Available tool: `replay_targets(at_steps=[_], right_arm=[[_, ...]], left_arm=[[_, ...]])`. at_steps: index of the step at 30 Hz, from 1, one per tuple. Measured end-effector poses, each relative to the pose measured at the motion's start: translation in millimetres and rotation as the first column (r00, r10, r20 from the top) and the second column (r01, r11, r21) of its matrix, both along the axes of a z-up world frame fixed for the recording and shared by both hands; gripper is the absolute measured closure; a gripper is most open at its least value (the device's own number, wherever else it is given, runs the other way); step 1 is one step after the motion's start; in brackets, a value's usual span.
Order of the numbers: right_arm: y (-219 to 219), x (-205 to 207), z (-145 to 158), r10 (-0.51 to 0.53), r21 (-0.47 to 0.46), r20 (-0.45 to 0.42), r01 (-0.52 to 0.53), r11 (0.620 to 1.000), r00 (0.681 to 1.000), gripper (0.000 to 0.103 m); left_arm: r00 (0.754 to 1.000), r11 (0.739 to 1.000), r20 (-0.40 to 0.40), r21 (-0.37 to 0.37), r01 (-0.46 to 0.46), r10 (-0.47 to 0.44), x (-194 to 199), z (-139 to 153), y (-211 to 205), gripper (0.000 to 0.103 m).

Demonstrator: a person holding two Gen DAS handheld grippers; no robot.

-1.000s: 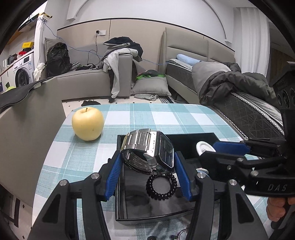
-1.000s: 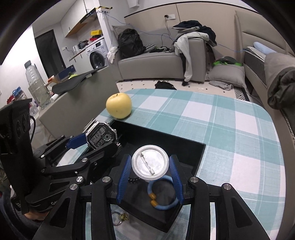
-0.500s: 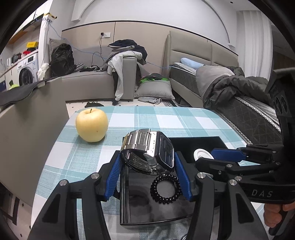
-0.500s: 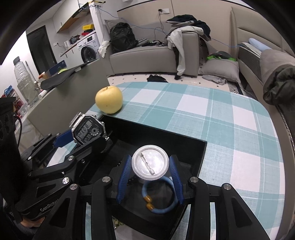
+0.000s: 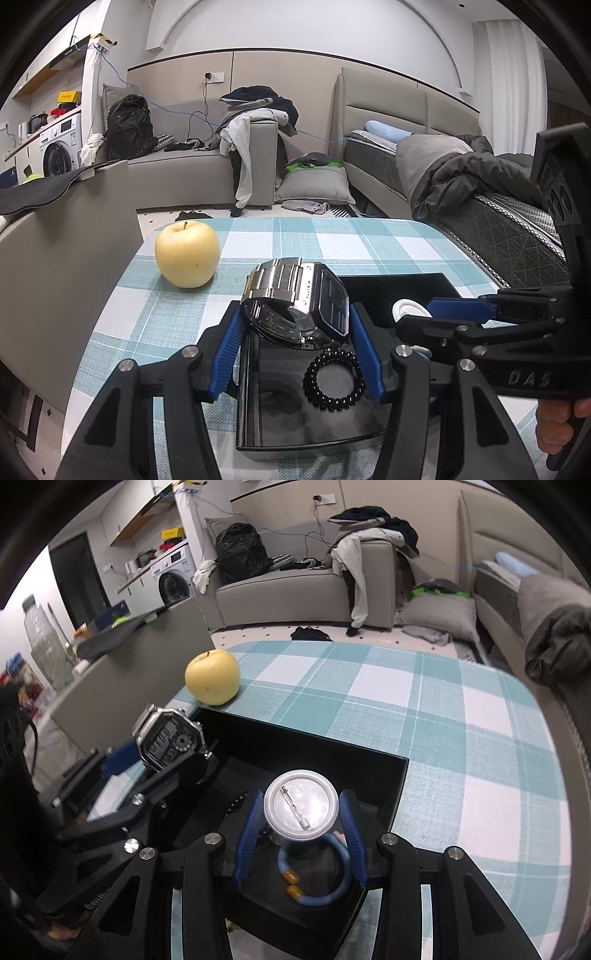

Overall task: Organize jewelry
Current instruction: 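Lower the watch and disc into the box and open both grippers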

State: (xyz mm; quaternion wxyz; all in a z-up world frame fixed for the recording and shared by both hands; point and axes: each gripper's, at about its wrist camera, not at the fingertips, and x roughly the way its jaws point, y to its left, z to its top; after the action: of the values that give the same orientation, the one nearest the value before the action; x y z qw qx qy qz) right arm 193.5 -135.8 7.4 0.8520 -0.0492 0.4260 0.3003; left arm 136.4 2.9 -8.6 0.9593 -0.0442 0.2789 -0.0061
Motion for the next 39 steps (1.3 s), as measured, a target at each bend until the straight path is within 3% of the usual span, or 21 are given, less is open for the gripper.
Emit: replay_targets(at_steps=[2,16,18,20,24,26,28,31,33,39], right_arm=[[-3,3,0,-0.006,0.02,-0.02,0.006,1.0,1.0,0.062],[1,-9,-1,0.032,-0.038,0.06,-0.03,0.999,0.998,0.06],[0,-14,1,0.054,-0.023,0.071,-0.052,0.998,0.996,0.051],[-3,-21,5,0.066,-0.013,0.108,-0.065,0.998,0.992,0.031],[-12,-28,14,0.066,0.013,0.141,-0.068,0.998,0.988,0.024],[-18,-30,19,0.056,0.031,0.147,-0.061,0.998,0.988,0.008],[-25,-33,23,0.041,0.047,0.161,-0.05,0.998,0.986,0.005],[-37,-37,29,0.014,0.054,0.178,-0.024,0.998,0.984,0.0],[-45,-40,31,-0.004,0.057,0.183,-0.007,0.998,0.983,0.0],[-63,-52,33,-0.035,0.048,0.168,0.027,0.998,0.985,0.0]], left_arm=[[1.0,1.0,0.005,0.0,-0.006,0.006,-1,0,-1,0.052],[1.0,1.0,0.027,-0.003,-0.007,0.007,-3,-1,-1,0.051],[1.0,1.0,0.016,-0.024,-0.001,0.002,-4,1,2,0.051],[1.0,0.999,0.002,-0.05,0.008,-0.008,-5,3,5,0.05],[1.0,0.996,0.007,-0.089,0.015,-0.015,-10,10,7,0.05],[1.0,0.996,-0.003,-0.091,0.023,-0.023,-12,13,5,0.04],[1.0,0.996,-0.009,-0.09,0.026,-0.027,-15,16,4,0.017],[1.0,0.996,0.001,-0.085,0.011,-0.011,-23,20,4,0.006],[1.0,0.997,0.0,-0.082,0.01,-0.01,-30,22,5,0.001],[1.0,1.0,0.011,-0.02,0.006,-0.006,-58,30,4,0.001]])
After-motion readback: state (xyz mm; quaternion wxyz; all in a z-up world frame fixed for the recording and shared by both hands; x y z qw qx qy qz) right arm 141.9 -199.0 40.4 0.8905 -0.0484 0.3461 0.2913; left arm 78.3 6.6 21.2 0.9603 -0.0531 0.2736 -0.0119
